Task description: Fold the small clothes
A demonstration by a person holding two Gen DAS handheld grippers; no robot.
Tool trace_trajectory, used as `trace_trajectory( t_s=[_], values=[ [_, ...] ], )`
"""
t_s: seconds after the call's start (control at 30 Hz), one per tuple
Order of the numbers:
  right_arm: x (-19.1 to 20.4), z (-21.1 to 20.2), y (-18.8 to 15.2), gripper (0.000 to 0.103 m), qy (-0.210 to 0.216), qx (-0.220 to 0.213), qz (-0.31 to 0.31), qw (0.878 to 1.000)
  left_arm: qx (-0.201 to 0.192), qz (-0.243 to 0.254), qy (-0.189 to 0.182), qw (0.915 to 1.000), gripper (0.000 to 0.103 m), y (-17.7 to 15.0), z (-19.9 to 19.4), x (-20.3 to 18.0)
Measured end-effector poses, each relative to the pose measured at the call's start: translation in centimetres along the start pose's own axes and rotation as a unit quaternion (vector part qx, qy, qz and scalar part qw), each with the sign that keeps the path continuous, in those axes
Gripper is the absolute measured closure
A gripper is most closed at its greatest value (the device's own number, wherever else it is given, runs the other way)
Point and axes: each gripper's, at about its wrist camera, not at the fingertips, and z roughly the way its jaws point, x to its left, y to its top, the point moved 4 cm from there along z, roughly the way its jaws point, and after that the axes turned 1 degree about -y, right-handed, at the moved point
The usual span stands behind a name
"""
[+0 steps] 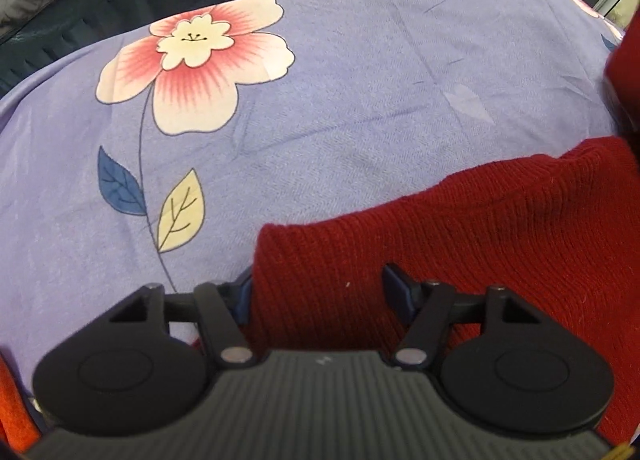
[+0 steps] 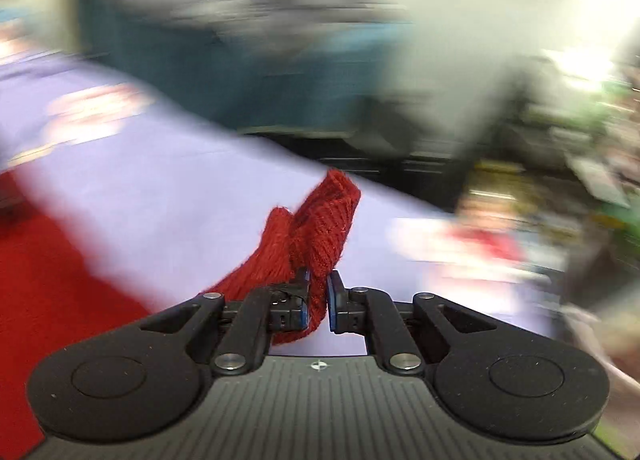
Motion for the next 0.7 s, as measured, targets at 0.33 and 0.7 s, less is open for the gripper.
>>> trace_trajectory(
  t_s=[0.33, 0.7],
  values=[
    [0.1, -2.9, -1.1, 0.0, 0.107, -0.068, -0.019, 0.992, -0.038, -0.002, 0.029, 0.9989, 0.0, 3.6, -2.4, 1.9],
    [14.6, 8.3, -1.8, 0.027, 0.409, 0.143, -0.098, 0.896, 0.012, 0.059, -0.013, 0.9981, 0.0, 3.3, 0.7, 3.5]
  ],
)
